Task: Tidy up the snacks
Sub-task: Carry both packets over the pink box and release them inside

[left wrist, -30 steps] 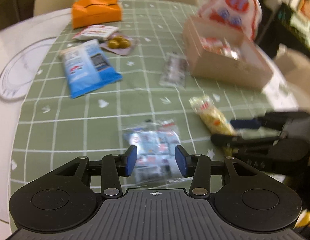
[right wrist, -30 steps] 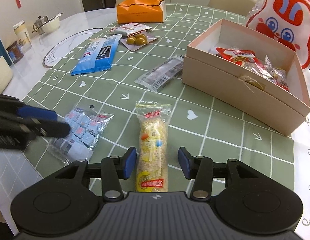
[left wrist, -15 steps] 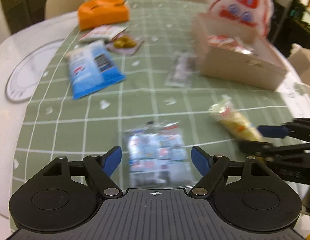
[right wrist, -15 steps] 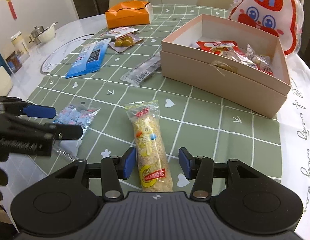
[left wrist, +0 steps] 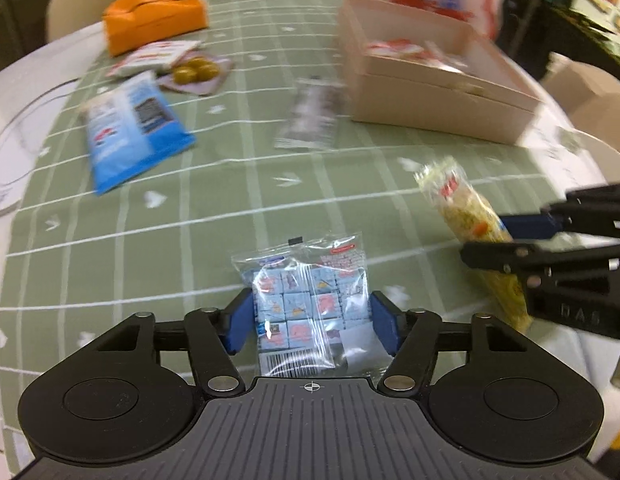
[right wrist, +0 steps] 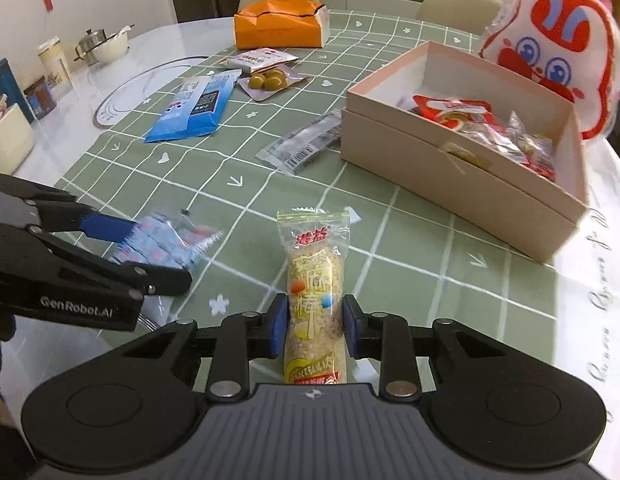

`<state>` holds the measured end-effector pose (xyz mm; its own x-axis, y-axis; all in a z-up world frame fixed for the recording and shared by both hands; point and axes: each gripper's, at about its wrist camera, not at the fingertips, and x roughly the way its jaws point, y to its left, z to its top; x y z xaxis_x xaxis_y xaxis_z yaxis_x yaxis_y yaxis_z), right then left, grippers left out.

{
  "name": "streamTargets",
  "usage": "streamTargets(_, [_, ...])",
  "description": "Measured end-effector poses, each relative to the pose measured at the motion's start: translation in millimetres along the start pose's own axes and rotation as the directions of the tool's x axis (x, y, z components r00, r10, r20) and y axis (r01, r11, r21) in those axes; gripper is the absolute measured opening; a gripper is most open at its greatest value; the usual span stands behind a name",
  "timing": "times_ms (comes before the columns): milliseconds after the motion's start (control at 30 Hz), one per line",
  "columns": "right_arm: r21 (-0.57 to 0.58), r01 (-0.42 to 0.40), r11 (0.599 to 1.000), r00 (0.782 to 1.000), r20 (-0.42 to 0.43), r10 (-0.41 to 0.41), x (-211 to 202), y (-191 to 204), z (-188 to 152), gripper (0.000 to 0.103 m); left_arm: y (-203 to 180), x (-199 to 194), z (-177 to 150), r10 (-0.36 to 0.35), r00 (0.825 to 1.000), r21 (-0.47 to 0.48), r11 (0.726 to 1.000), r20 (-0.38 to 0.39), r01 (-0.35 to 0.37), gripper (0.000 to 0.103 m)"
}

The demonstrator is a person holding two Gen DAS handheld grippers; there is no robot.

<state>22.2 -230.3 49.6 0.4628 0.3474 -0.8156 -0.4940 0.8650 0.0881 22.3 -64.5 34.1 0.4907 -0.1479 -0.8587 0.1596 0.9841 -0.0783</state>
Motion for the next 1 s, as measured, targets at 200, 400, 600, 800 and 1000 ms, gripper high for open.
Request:
streamTargets(200, [0.013,0.037,0.999,0.995,0.096,-0.038,-58.6,-27.0,10.8,0.028,-30.5,-37.4,32.2,-0.152,0.983,0.023,0.988,0.102,0.150,0.066])
streamTargets(400, [0.057,0.055,0.997,0.967,0.245,-0.067,-114.6,-73.0,74.1,0.028,-56.1,-69.3,117.7,-0.223,0.937,0.108,0.974,0.269,0.201,0.066])
streamTargets(600, [0.173,0.052,0.984,0.971,0.223,-0.091,-85.2,-135.3,143.2,0.029,-57.9,-7.0,197.9,-0.282,0.926,-0.008,0.956,0.252,0.293,0.066])
streamTargets(800, [0.195,0.092,0.976,0.979,0.162,-0.124,-51.2,-155.8,155.8,0.040,-48.8,35.7,202.1,-0.227,0.945,-0.147,0.953,0.236,0.266,0.065])
streamTargets(1000, [0.176,0.098,0.980,0.979,0.159,-0.127,-36.4,-152.1,156.1,0.046,9.8,12.4,179.8,-0.117,0.943,-0.244,0.949,0.310,0.198,0.065])
